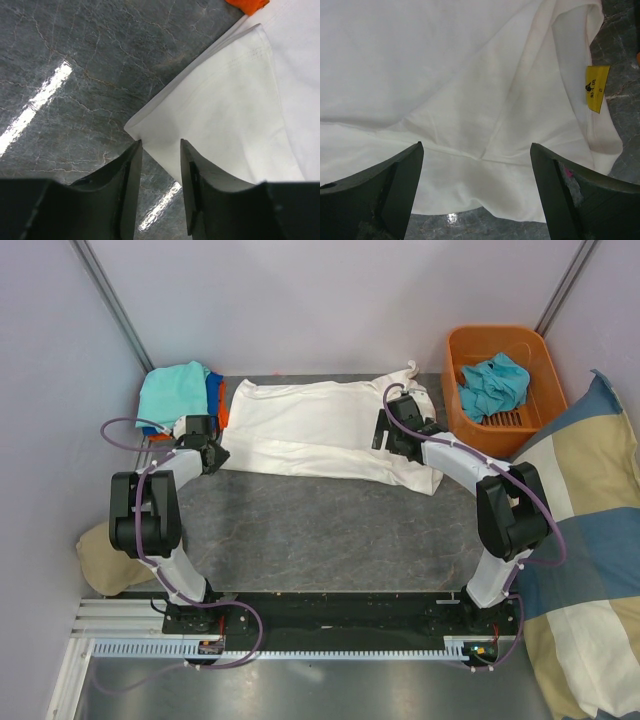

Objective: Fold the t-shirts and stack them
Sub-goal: Fold the tshirt

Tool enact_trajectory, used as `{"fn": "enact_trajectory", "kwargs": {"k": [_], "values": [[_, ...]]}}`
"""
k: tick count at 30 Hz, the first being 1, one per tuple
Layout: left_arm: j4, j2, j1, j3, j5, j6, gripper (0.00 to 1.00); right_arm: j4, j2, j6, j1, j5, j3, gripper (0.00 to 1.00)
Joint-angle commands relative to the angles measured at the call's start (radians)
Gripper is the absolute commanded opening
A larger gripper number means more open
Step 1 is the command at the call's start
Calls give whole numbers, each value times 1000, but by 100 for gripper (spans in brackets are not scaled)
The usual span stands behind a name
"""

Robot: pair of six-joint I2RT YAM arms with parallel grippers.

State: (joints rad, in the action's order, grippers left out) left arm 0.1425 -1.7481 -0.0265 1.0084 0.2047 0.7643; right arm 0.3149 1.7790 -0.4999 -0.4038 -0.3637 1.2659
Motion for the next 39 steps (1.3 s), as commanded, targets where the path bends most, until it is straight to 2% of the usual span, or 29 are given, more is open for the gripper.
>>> {"fn": "enact_trajectory", "kwargs": {"k": [1, 3, 4, 5, 10, 12, 15, 27, 39], "values": [[-14, -16, 0, 32, 30, -26, 30, -7, -43, -2, -3, -15, -17, 96], [-12, -21, 0, 33, 27, -26, 19, -7, -47, 0, -1, -20, -23, 96], [-12, -24, 0, 35, 27, -26, 9, -7, -49, 0, -3, -23, -25, 96], [-14, -27, 0, 35, 27, -26, 7, -8, -50, 3, -3, -23, -28, 96], [-8, -34, 3, 35, 27, -25, 6, -7, -53, 4, -3, -27, -36, 97], [-6, -34, 2, 33, 27, -25, 2, -7, -53, 4, -3, -26, -40, 97], [5, -27, 3, 29, 25, -23, 2, -7, -56, 3, -1, -27, -43, 97], [42, 151, 14, -100, 18, 9, 2, -17, -59, -2, -3, -21, -65, 97], [78, 233, 42, -209, 56, 17, 2, -19, -72, 1, -3, -20, -76, 97]]}}
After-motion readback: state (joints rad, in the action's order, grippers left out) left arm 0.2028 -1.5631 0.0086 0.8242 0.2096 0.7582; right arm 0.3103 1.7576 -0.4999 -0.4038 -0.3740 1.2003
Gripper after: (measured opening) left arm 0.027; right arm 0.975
